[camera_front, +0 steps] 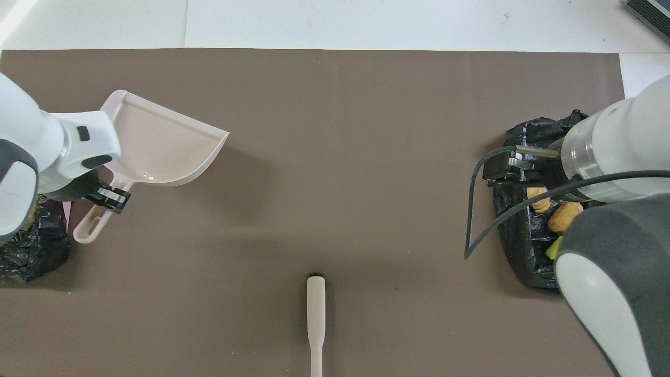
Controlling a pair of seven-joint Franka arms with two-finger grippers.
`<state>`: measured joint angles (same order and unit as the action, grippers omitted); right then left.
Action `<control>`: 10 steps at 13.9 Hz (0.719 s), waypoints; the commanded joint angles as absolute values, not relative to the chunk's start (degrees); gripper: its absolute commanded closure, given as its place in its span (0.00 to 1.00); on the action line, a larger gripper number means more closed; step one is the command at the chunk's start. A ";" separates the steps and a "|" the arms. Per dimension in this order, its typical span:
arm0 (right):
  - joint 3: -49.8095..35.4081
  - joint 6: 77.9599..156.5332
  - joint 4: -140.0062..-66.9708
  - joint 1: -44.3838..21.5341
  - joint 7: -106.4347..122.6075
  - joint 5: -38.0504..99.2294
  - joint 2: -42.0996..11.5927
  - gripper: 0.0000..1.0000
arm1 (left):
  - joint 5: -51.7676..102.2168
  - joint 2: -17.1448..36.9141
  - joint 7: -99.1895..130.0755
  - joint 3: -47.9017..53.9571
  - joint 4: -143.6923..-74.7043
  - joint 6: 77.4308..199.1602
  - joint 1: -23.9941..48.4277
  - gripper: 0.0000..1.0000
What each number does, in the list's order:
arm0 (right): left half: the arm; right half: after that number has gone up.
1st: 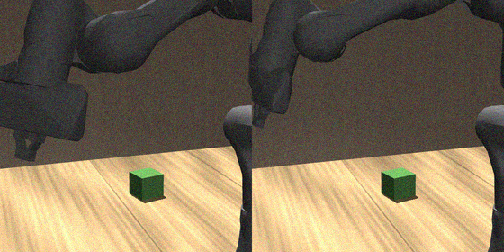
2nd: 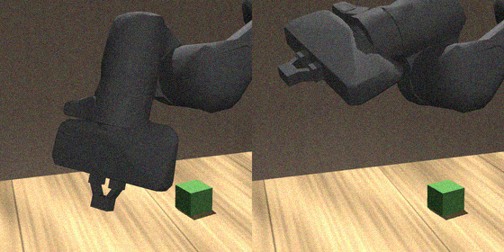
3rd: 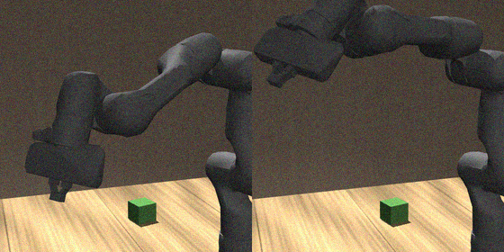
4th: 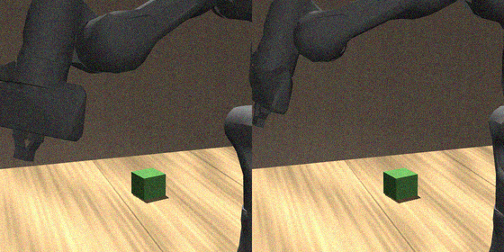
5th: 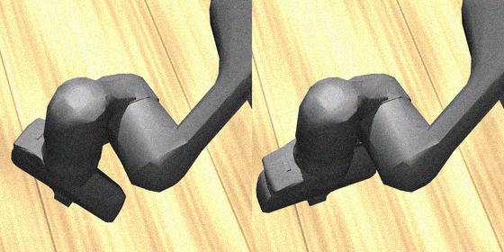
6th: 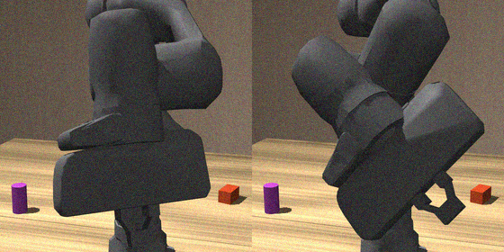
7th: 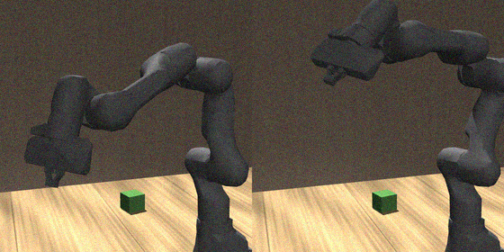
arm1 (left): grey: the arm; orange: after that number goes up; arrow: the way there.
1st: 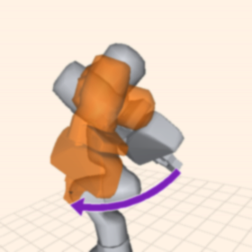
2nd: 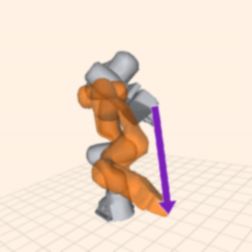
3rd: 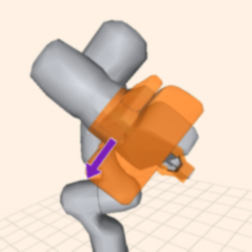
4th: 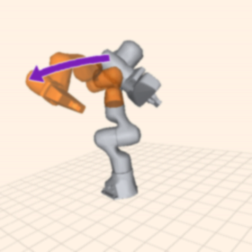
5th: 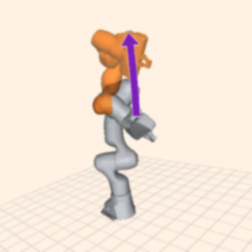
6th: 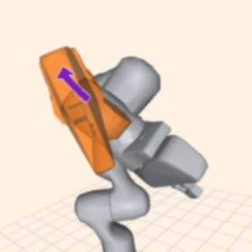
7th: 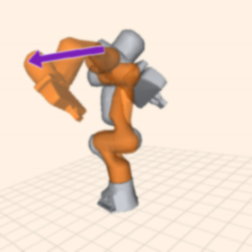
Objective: Sweep and dump trash in bin
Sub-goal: 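Set the emptied dustpan down mid-table with the left gripper and release it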
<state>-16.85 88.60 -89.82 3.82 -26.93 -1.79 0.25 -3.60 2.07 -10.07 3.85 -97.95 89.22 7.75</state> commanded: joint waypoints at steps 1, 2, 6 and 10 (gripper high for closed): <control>-12.68 85.79 -88.77 1.51 -22.87 -2.55 0.44 0.00 | 1.04 0.70 2.34 2.64 -99.49 91.66 13.16 1.00; -9.52 85.69 -88.77 -1.03 -21.46 -2.55 0.53 0.00 | 1.84 1.31 6.03 2.64 -99.49 92.63 15.18 1.00; -3.52 85.78 -88.86 -4.13 -16.10 -2.11 1.41 0.00 | 5.79 2.99 16.68 2.64 -102.73 100.35 21.78 1.00; -3.34 85.26 -88.77 -4.48 -15.47 -2.11 1.41 0.00 | 5.80 10.88 25.21 2.72 -103.01 110.89 27.42 1.00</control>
